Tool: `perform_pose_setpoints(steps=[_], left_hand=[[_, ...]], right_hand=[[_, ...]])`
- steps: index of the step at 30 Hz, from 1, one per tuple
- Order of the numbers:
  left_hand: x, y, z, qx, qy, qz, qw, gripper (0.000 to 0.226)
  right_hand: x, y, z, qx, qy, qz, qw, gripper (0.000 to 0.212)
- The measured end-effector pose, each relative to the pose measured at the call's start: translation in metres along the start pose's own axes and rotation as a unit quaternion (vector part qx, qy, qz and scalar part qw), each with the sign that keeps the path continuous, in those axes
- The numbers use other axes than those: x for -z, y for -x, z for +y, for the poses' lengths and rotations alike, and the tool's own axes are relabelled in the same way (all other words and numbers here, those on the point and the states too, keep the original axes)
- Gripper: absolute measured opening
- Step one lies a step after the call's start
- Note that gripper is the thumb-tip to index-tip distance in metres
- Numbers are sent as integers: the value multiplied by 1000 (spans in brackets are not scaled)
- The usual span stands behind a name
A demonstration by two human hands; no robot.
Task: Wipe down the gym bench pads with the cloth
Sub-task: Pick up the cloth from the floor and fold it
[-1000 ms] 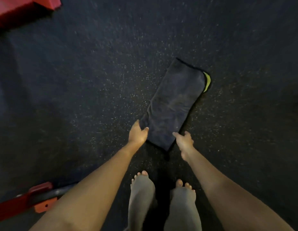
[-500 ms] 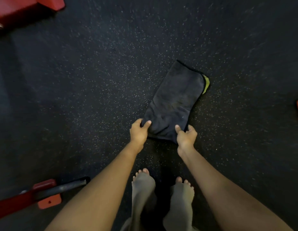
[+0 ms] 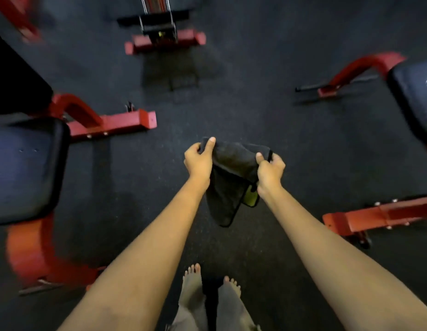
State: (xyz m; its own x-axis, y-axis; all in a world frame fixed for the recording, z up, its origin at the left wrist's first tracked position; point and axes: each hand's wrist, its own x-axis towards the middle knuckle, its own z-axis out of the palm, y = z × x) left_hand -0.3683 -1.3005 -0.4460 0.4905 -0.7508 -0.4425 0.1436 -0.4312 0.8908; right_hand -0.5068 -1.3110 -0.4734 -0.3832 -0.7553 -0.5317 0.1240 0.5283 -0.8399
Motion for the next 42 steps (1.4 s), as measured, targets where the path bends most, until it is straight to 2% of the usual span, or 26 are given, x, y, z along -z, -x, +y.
perform_pose_setpoints(steps=[5,8,12,14,16,20,23,25,28,30,32,35,39,40,42], left_hand=[[18,65,145,-19,93,4,995,24],[30,100,218,-44,109,6,993,28],[50,141,296,-88,101,14,991,20],[59,161,333,-118,110,10,987,21],[68,175,366,-136,116,6,984,23],[83,198,420,-136,205,-49,968,33],[91,206,443,-155,219,-75,960,39],[96,210,452,-154,219,-91,959,33],[102,212,457,-126,243,-119,954,23],[102,214,458,-126,250,-136,950,10],[100,215,457,-131,252,-148,947,1],[95,218,457,-149,235,-150,949,3],[93,215,456,-168,209,-170,948,4],[92,215,455,-171,201,-178,948,6],[91,216,454,-186,188,-192,945,12]], right_hand=[[7,69,-144,69,-34,-48,996,37],[15,110,-212,103,-60,-68,991,32],[34,157,-279,149,-91,-98,980,24],[44,182,-308,192,-121,-137,964,25],[53,208,-331,215,-158,-210,941,28],[67,235,-363,279,-188,-322,885,15],[67,237,-375,356,-81,-353,861,54],[65,239,-378,409,-32,-350,842,61],[59,241,-379,469,-19,-345,813,64],[51,246,-382,474,-54,-311,822,59],[44,254,-385,506,-74,-226,829,62],[34,253,-388,600,-43,-135,788,80],[26,255,-392,658,-3,-107,745,100],[25,255,-396,663,17,-120,739,95],[21,252,-405,672,64,-131,726,67]])
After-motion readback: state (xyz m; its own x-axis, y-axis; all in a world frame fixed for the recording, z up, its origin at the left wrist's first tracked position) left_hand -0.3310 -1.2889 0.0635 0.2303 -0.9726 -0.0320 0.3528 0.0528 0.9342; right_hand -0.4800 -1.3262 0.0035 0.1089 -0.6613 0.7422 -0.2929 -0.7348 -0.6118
